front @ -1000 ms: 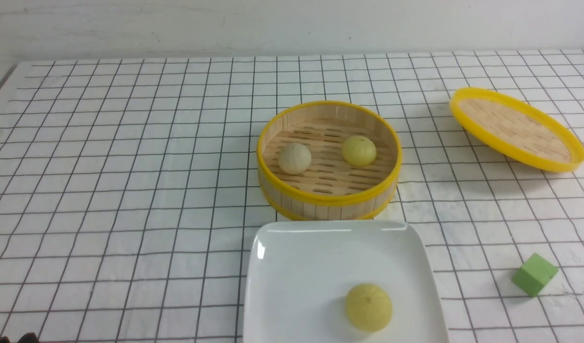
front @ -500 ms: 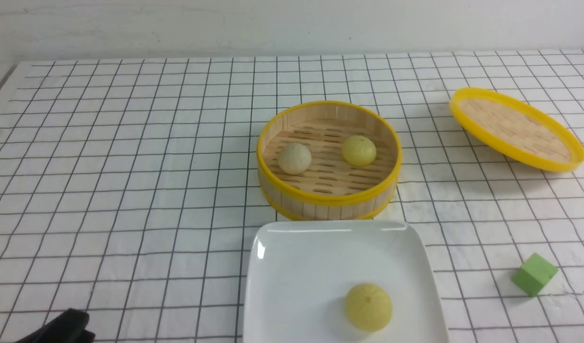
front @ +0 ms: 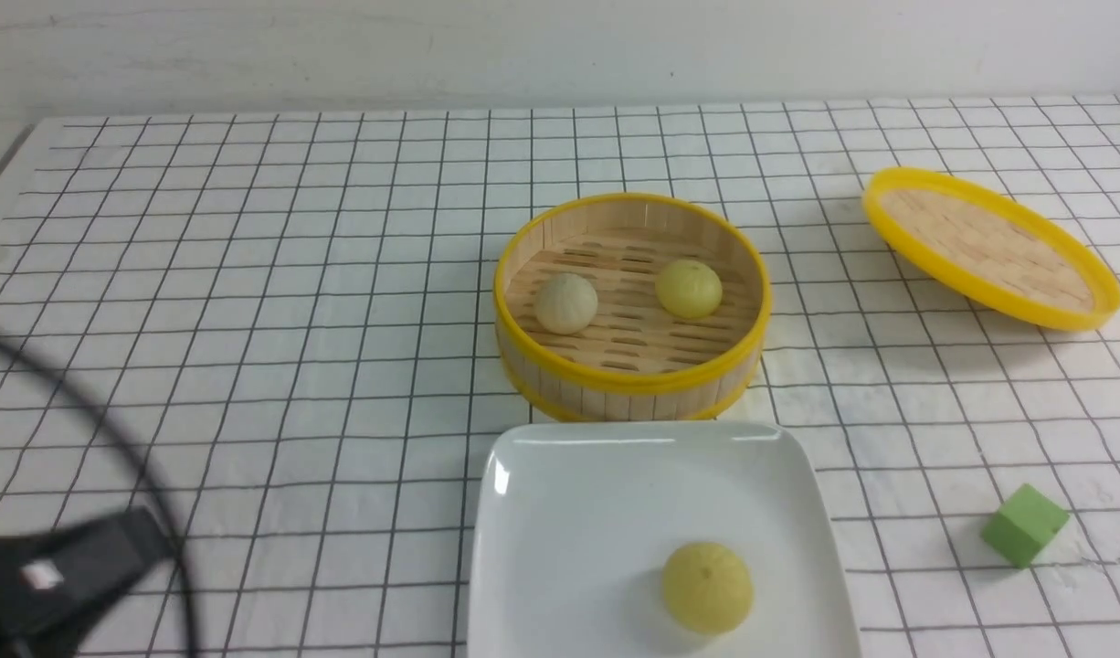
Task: Put the steamed buns into the plate on the white-black tablecloth.
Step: 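Reach toward a bun in the bamboo steamer with the right gripper, then move the steamed bun from the bamboo steamer onto the white plate with the right gripper, then reach into the bamboo steamer and grasp a bun with the left gripper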
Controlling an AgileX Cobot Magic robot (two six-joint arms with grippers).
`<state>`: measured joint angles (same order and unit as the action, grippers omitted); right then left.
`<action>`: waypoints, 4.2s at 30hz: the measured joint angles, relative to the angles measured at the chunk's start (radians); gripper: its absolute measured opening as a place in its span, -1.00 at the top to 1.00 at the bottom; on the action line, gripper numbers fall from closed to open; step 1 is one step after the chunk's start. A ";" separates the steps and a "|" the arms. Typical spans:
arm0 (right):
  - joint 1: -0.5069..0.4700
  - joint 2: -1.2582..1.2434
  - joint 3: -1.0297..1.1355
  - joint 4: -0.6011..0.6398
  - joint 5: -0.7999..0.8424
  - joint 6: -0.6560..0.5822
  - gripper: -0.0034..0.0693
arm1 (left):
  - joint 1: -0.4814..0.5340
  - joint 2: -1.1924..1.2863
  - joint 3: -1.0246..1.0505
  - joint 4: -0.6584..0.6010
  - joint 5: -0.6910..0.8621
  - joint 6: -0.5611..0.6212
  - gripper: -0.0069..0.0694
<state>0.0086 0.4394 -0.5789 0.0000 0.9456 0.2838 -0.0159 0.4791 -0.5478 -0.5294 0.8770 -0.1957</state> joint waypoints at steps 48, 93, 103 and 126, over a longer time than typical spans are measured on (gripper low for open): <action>0.397 1.685 -1.079 0.102 -0.454 -0.431 0.14 | 0.000 0.580 -0.084 -0.081 0.069 0.373 0.68; 0.436 0.982 -0.491 0.233 -0.174 -0.380 0.03 | 0.000 0.597 -0.089 -0.036 0.032 0.373 0.57; 0.319 0.527 -0.392 0.087 0.190 -0.378 0.95 | -0.001 0.858 -0.379 0.028 0.108 0.380 0.61; 0.312 0.305 -0.059 0.071 -0.039 -0.376 0.93 | -0.466 1.632 -1.406 0.500 0.115 0.050 -0.05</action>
<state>0.3204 0.7439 -0.6382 0.0705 0.9068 -0.0918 -0.4814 2.1107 -1.9535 -0.0289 0.9923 -0.1457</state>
